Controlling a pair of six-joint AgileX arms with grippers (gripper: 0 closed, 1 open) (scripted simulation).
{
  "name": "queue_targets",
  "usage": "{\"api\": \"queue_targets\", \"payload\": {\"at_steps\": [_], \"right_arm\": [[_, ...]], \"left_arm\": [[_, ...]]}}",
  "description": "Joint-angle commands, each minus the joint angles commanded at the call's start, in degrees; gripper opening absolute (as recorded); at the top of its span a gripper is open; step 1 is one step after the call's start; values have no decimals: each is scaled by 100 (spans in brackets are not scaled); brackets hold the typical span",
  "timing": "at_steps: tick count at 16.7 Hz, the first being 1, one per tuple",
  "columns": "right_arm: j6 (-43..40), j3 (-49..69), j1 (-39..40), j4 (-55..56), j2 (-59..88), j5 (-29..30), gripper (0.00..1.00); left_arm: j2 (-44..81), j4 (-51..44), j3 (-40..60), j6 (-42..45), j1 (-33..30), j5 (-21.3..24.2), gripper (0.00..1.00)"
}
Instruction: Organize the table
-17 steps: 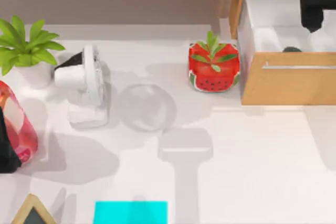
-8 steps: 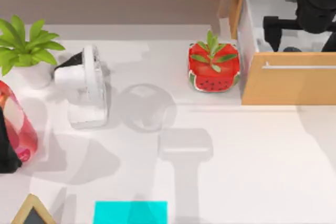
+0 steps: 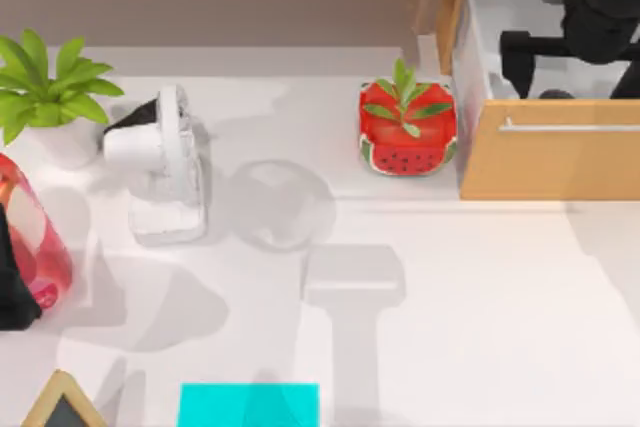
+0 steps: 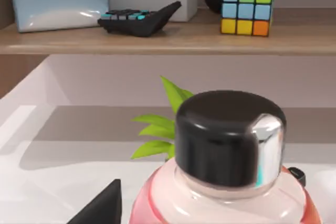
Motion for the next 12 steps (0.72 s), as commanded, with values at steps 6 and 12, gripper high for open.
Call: {"api": "queue_targets", "payload": {"at_steps": [6, 12], "right_arm": [[17, -205, -2, 161, -52, -4, 100], [3, -339, -11, 366, 14, 3, 100]], "left_arm": [[0, 0, 0, 0, 0, 0, 100], [0, 0, 0, 0, 0, 0, 100]]}}
